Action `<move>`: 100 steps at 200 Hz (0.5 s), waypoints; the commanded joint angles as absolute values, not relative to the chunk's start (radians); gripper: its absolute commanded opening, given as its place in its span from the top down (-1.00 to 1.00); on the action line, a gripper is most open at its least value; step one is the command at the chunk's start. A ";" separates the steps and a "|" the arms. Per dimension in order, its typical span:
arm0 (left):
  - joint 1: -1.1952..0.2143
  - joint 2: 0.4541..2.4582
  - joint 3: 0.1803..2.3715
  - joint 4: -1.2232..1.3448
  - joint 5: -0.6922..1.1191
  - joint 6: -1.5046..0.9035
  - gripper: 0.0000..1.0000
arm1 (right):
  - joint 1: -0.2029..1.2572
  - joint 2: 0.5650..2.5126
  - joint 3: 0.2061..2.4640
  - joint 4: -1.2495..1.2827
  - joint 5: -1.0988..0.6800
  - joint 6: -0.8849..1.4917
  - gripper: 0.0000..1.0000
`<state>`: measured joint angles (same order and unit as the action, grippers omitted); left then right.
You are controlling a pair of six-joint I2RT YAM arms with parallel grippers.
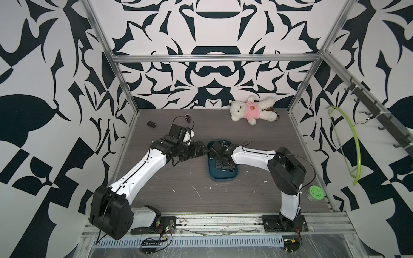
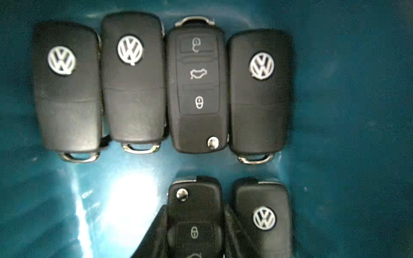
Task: Place the car key into the storage box
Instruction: Place the car key in the storage box.
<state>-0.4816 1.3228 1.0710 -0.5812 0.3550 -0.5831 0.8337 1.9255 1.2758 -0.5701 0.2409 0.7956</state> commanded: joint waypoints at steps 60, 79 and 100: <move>-0.479 1.318 1.074 -0.587 0.361 -0.569 -0.98 | 0.847 1.900 1.331 -0.630 0.313 0.807 0.25; -0.479 1.318 1.076 -0.587 0.364 -0.569 -0.98 | 0.848 1.916 1.347 -0.638 0.321 0.795 0.25; -0.480 1.317 1.074 -0.587 0.363 -0.568 -0.98 | 0.847 1.930 1.354 -0.639 0.321 0.793 0.25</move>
<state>-0.4786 1.3228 1.0710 -0.5816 0.3523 -0.5831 0.8368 1.9259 1.3071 -0.6182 0.2783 0.7948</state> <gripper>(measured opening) 0.992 0.380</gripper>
